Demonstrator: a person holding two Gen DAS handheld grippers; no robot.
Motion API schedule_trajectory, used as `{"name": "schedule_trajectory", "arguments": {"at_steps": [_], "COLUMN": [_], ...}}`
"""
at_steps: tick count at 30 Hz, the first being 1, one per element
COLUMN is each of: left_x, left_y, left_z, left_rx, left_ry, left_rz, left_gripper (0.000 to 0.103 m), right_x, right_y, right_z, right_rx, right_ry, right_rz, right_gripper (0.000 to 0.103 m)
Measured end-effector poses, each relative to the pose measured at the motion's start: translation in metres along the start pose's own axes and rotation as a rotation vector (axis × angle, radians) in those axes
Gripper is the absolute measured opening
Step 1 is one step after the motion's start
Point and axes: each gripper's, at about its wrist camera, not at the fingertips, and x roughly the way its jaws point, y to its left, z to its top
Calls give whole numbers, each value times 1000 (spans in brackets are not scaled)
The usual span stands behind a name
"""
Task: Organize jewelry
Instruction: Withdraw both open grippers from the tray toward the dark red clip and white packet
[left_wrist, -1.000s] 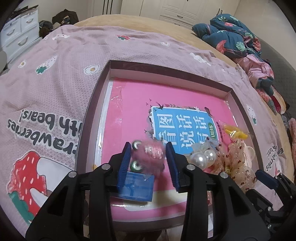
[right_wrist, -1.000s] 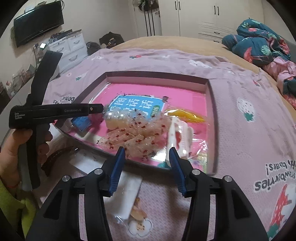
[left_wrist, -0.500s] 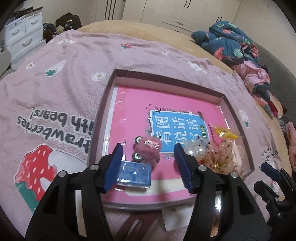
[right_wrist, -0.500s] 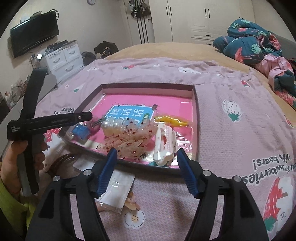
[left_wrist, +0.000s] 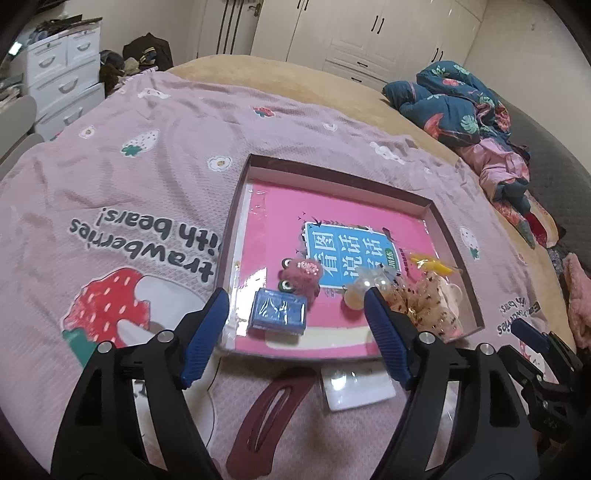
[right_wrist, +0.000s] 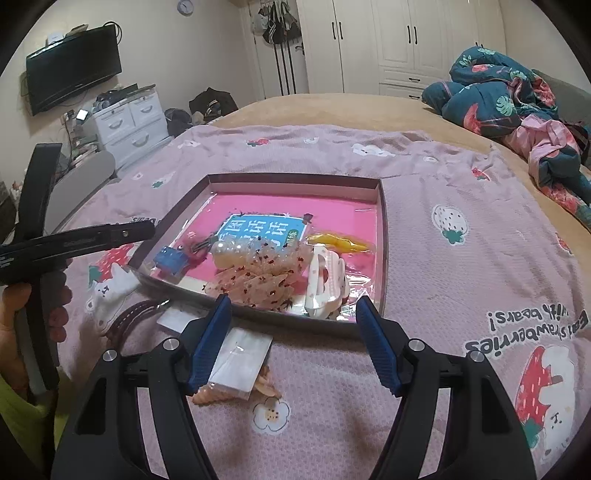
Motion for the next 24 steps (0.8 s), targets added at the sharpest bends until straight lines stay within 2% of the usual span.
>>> {"name": "schedule_trajectory", "arguments": {"at_steps": [9,24], "left_x": [-28,-55], "left_y": [2,8], "left_z": [-13,-37], "left_rx": [3,13], "left_ry": [-32,-51], "left_rz": [-1,18], "left_gripper": [84,88], "right_x": [-16,-30], "right_y": [7,24], "right_z": [-5,-17], "right_rx": [-15,-46], "right_ry": [-13,-7], "right_rz": [8,35], "right_gripper": [71,72]}}
